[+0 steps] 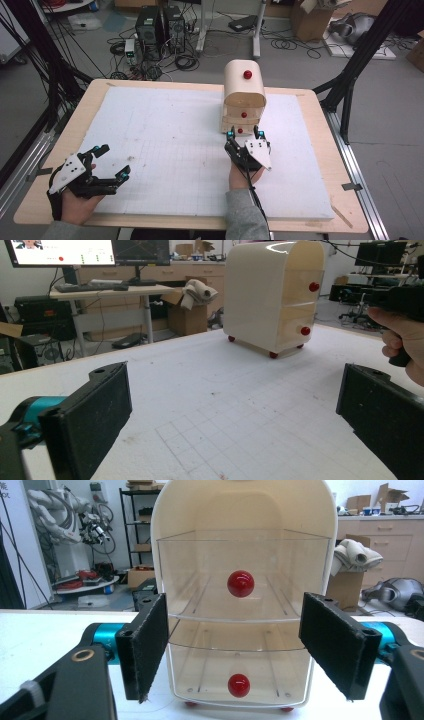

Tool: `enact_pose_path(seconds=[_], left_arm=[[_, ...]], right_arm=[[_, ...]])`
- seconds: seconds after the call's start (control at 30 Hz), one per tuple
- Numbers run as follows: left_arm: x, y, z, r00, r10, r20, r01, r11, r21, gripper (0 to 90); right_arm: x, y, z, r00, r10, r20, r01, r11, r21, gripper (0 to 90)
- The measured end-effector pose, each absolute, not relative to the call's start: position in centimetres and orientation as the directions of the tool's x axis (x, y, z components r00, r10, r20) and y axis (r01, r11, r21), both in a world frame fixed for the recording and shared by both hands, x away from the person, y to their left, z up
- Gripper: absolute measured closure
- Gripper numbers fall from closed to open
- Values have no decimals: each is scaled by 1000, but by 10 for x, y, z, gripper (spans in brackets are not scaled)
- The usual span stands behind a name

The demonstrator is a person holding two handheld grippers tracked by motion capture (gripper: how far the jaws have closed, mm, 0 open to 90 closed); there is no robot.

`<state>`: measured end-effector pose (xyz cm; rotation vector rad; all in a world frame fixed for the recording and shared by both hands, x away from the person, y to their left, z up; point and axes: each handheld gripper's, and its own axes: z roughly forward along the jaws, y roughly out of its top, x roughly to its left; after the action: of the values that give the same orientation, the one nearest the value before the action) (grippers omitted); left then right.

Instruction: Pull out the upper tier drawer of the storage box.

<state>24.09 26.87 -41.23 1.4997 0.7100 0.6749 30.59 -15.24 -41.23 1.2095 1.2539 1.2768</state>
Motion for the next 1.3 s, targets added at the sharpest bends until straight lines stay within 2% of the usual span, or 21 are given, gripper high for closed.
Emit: enact_pose_path(seconds=[0.67,1.3], left_arm=[[241,269,-412,634,773,-7,41,-25,999,17],[240,271,-411,636,772,-15,43,-16,999,17]], right_arm=[[310,-155,-411,-67,997,45,15,-44,999,282],[337,-155,-398,-63,998,32,48,-29,998,280]])
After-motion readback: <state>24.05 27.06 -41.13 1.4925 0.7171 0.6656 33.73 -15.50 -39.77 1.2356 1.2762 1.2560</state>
